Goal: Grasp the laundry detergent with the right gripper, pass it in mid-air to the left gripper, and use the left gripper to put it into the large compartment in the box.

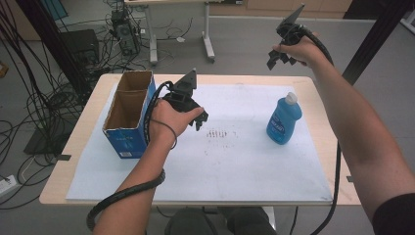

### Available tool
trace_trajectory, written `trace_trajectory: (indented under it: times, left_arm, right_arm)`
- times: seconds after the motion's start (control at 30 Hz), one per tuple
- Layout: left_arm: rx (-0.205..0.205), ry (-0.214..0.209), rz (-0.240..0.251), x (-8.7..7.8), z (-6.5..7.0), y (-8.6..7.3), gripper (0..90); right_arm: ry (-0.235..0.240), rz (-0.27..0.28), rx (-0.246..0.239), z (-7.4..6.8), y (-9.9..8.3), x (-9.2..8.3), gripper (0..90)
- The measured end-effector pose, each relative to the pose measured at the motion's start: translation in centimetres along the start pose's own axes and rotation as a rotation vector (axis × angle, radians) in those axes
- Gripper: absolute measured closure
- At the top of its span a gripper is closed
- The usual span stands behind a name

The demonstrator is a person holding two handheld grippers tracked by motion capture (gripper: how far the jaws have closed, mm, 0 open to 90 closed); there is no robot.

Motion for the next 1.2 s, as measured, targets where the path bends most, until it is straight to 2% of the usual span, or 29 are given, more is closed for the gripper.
trace_trajectory:
  times: [0.43, 0.6, 0.83, 0.93, 1.03, 1.2]
  left_arm:
    - [-0.003, 0.005, 0.002, -0.2, 0.0, 0.0, 6.2]
    - [-0.005, 0.003, 0.01, -0.5, 0.0, -0.1, 6.3]
    - [-0.005, 0.014, 0.014, -0.7, 0.2, -0.3, 6.2]
    - [0.006, 0.013, 0.004, -0.4, 0.5, -0.5, 6.2]
    - [0.004, 0.01, 0.007, -0.4, 0.8, -0.6, 6.2]
    - [-0.004, 0.016, 0.013, -0.7, 0.8, -0.9, 6.2]
  right_arm:
    - [0.009, -0.004, 0.004, 0.1, -0.4, -0.7, 8.6]
    - [0.012, -0.016, -0.009, 0.1, -1.2, -1.4, 9.3]
    - [0.021, -0.023, -0.003, 0.1, -2.3, -2.4, 9.2]
    - [0.028, -0.033, -0.022, -0.2, -3.3, -2.9, 9.1]
    - [0.04, -0.035, -0.023, -0.5, -3.9, -3.1, 9.1]
    - [0.06, -0.041, -0.057, -1.2, -5.9, -3.9, 9.1]
Point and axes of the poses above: each handheld gripper's, and its own axes: x roughly forward along the jaws, y roughly out of its top, z roughly to its right, the point moved 5 cm from there along x, roughly forward along the jaws, and after that the axes turned 1 degree about z, right-handed, at the moved point
